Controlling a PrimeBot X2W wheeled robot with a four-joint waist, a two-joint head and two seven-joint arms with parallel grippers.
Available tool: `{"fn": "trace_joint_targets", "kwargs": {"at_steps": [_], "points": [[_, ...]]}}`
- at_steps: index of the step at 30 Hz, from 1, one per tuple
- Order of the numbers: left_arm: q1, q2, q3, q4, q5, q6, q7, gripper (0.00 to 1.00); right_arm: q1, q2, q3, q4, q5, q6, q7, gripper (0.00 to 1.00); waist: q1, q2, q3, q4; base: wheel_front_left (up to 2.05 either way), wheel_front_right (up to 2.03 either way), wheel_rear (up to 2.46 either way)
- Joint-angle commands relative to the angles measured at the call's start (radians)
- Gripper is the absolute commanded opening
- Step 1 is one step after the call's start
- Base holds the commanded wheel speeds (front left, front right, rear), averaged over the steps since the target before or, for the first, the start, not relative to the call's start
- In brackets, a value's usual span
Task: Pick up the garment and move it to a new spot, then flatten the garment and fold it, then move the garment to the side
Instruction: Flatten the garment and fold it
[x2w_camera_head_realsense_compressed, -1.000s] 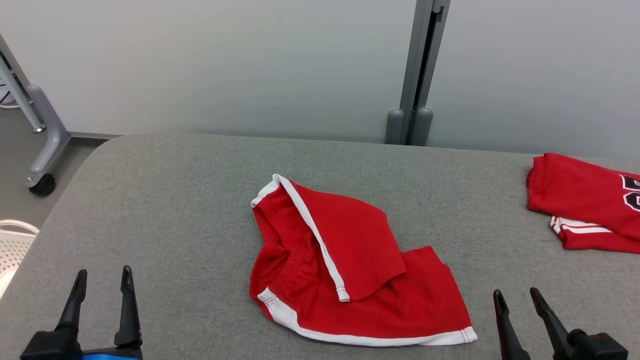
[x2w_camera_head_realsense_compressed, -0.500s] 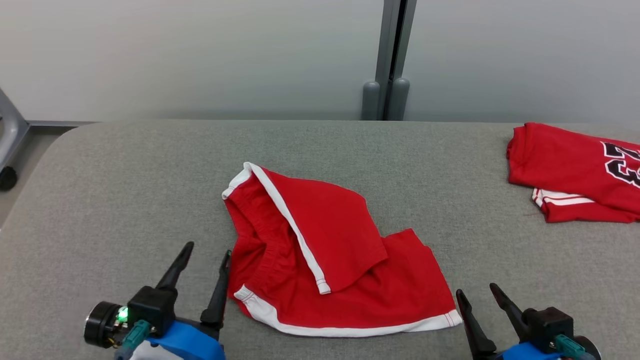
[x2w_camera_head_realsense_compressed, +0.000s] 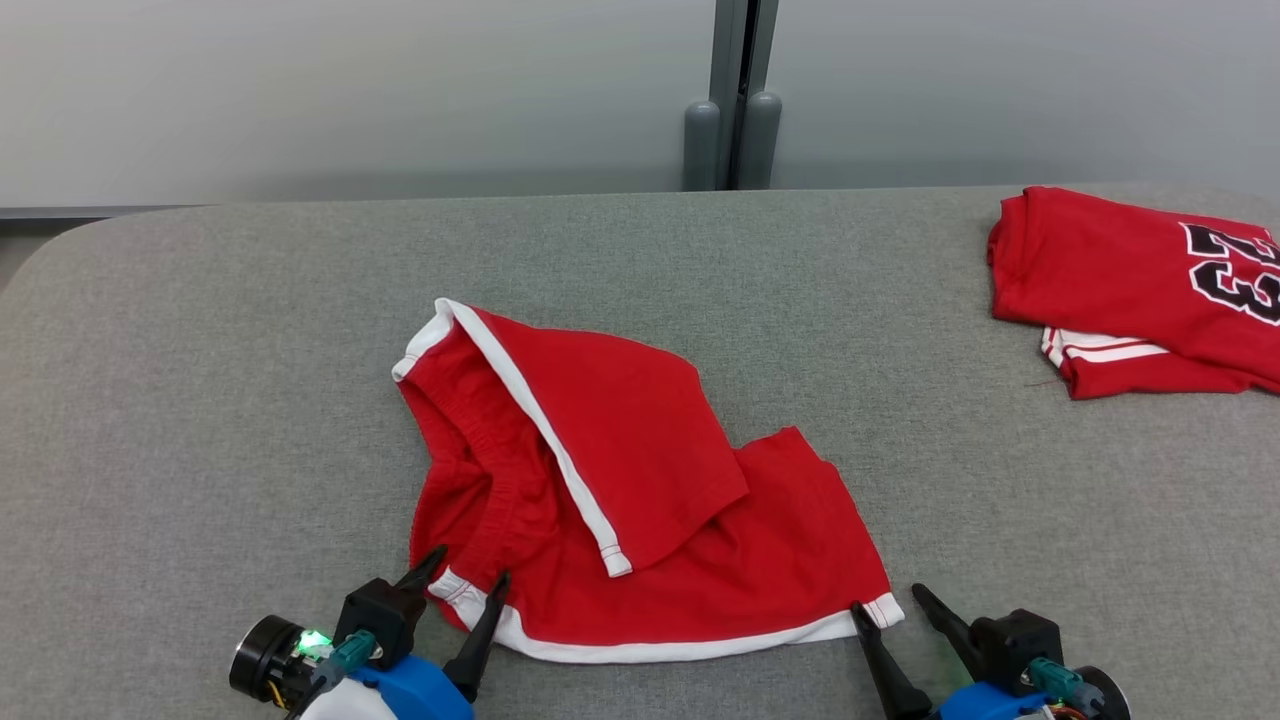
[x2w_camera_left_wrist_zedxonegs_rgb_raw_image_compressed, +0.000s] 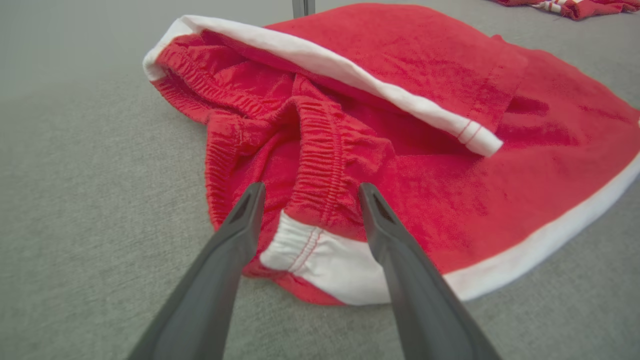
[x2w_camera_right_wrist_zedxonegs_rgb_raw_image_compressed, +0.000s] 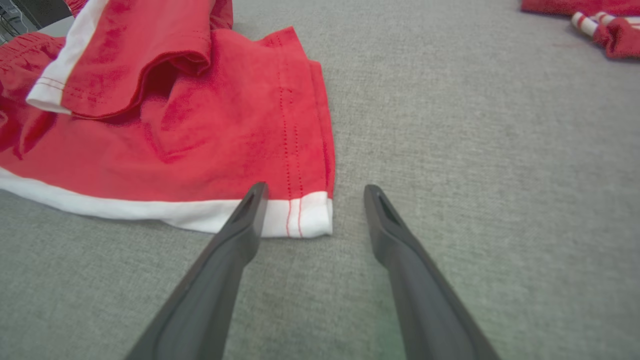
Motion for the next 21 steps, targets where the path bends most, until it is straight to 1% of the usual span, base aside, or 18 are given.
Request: {"fn": "trace_joint_targets", "kwargs": {"at_steps": [1,7,14,15,16,17,21], "points": [[-0.032,0.013,-0.019,0.038,-0.017,0.0,-0.014,1.0,-0.026,0.0,0.014,0.022,0.009,0.0,-0.008,1.0,-0.0002,-0.0002,0.004,-0.005,0.0,0.0,0.0],[-0.083,0.016,-0.069,0.154,-0.061,0.0,-0.04,1.0,-0.057,0.006,0.05,0.093,0.02,0.0,-0.021,1.0,-0.0002,-0.0002,0.006,-0.014,0.0,0.0,0.0],[-0.098,0.013,-0.142,0.213,-0.128,0.0,-0.059,1.0,-0.085,0.016,0.078,0.165,0.041,0.0,-0.035,1.0,-0.0002,-0.0002,0.008,-0.006,0.0,0.0,0.0],[-0.101,0.011,-0.153,0.217,-0.143,0.0,-0.06,0.47,-0.086,0.019,0.087,0.172,0.05,0.0,-0.034,0.39,-0.0002,-0.0002,0.008,-0.004,0.0,0.0,0.0],[-0.101,0.008,-0.163,0.219,-0.153,0.0,-0.062,0.24,-0.089,0.022,0.098,0.177,0.059,0.0,-0.036,0.0,-0.0002,-0.0002,0.008,-0.003,0.0,0.0,0.0],[-0.102,0.008,-0.172,0.22,-0.165,0.0,-0.062,0.0,-0.093,0.023,0.106,0.182,0.067,0.0,-0.038,0.0,-0.0002,-0.0002,0.009,-0.001,0.0,0.0,0.0],[-0.107,0.017,-0.2,0.198,-0.212,0.0,-0.073,0.0,-0.111,0.02,0.113,0.153,0.096,0.0,-0.05,0.0,-0.0002,-0.0002,0.007,0.002,0.0,0.0,0.0]]}}
